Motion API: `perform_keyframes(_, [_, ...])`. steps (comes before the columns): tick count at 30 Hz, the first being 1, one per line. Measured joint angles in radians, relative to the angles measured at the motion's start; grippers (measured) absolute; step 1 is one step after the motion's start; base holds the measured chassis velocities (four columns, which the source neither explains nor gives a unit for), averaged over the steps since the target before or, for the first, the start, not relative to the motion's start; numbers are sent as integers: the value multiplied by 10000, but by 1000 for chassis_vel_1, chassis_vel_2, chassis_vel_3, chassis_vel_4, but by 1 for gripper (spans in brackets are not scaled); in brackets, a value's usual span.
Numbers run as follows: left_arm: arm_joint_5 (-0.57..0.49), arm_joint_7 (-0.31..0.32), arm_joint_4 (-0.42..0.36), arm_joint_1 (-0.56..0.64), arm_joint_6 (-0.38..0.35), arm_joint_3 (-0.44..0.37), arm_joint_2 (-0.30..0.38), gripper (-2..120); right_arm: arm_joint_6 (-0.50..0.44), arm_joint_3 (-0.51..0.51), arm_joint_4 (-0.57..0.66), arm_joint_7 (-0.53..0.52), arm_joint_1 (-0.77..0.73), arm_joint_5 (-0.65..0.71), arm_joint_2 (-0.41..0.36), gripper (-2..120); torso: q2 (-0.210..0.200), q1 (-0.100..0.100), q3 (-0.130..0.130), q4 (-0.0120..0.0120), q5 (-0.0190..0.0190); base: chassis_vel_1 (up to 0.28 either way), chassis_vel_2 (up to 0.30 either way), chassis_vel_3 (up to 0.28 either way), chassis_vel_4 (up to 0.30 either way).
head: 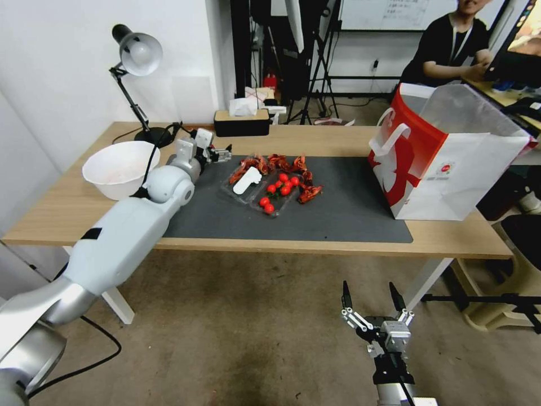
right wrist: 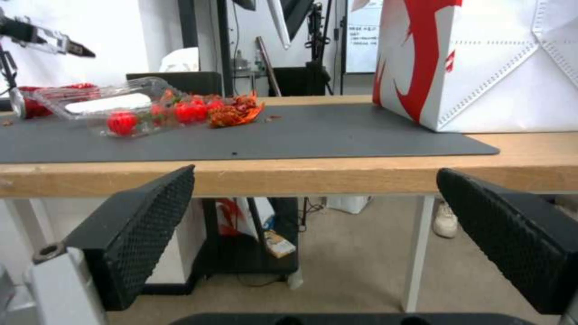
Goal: Pick up the trash from the table and place it into the takeout bag.
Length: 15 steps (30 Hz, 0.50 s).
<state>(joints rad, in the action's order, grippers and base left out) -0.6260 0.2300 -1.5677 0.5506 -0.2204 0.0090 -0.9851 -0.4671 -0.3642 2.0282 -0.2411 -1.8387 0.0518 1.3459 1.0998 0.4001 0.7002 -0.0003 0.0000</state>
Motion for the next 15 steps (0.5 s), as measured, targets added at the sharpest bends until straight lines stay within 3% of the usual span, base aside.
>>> perform_keyframes(3, [-209, -233, 656, -851, -403, 572, -18, 100, -36, -35, 0, -9, -27, 0, -12, 100, 1, 0, -1, 2, 4, 0, 0, 0, 0])
perform_keyframes(6, [-239, -298, 828, -1062, -495, 731, -26, 100, -44, -38, 0, -10, -34, 0, -15, 100, 1, 0, -1, 2, 3, 0, 0, 0, 0])
perform_keyframes(10, [-183, -646, 1906, -2100, -1061, 1505, -126, 100, -134, -64, -63, -21, -53, 3, -19, 100, 1, 1, -1, 2, 0, 0, 0, 0, 0])
perform_keyframes(15, [106, -1218, 2834, -2655, -1690, 1747, -293, 100, -167, -71, -118, -26, -47, 7, -15, 100, 1, 0, -1, 6, -1, 0, 0, 0, 0])
